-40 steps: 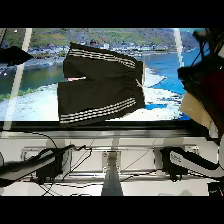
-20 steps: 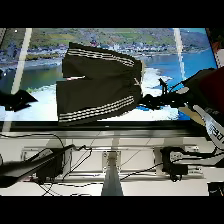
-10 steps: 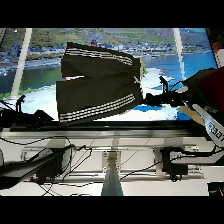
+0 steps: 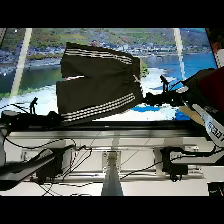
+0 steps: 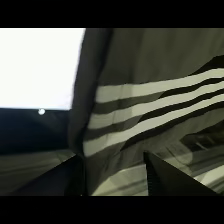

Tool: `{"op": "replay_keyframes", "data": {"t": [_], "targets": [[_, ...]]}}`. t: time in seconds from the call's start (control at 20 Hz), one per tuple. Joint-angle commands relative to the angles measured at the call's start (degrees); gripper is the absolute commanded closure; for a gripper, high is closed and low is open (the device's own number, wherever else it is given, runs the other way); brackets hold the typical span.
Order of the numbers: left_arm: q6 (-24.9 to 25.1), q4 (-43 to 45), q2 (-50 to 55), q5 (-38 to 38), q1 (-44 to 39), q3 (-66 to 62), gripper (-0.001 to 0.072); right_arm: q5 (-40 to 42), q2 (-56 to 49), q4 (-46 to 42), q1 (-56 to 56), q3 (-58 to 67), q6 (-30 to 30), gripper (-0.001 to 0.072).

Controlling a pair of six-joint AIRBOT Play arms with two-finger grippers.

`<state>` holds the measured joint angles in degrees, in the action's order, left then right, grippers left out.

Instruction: Fold the clothes and pants, and hang the long-sleeved shirts on hangers.

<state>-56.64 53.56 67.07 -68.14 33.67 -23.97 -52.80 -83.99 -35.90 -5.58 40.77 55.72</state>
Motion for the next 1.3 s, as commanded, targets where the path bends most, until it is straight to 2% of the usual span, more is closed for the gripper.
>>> {"op": "replay_keyframes", "data": {"t": [0.0, 0.05, 0.1, 0.15, 0.2, 0.55, 0.7, 0.8, 1.05, 1.25], "targets": [[0.6, 0.0, 0.1, 8.2, -5.8, 0.6, 0.0294, 0.0, 0.0, 0.1, 0.0, 0.1, 0.0, 0.0687], [0.6, -0.2, 0.1, 9.1, -7.2, 0.6, 0.0391, 0.0, 0.0, 0.0, 0.0, 0.1, 0.0, 0.0637], [0.6, -0.3, 0.1, 9.9, -8.5, 0.6, 0.0527, 0.0, 0.0, -0.2, 0.0, 0.1, 0.0, 0.0517], [0.6, -0.2, 0.1, 10.7, -9.3, 0.6, 0.0694, 0.0, 0.1, -0.5, 0.0, 0.1, 0.0, 0.0381], [0.6, -0.3, 0.1, 11.3, -9.7, 0.6, 0.069, 0.2, 0.0, -0.7, 0.0, 0.1, 0.0, 0.0354], [0.6, -0.1, 0.1, 12.2, -9.7, 0.4, 0.0689, 0.6, -1.1, -2.1, 0.0, 5.2, 3.6, 0.0299], [0.6, -0.1, 0.1, 13.3, -9.7, 0.4, 0.069, -4.5, -4.5, -4.3, 0.0, 10.3, 6.3, 0.0297], [0.6, -0.1, 0.1, 13.5, -9.7, 0.4, 0.0689, -8.8, -7.8, -4.4, 0.0, 13.4, 6.4, 0.0267], [0.6, -0.1, 0.1, 13.5, -9.7, 0.4, 0.0689, -16.0, -14.8, -4.5, 0.0, 16.8, 10.5, 0.0288], [0.5, -0.1, 0.1, 13.5, -9.7, 0.4, 0.069, -15.7, -15.3, -4.2, 0.0, 17.9, 7.4, 0.0643]]}}
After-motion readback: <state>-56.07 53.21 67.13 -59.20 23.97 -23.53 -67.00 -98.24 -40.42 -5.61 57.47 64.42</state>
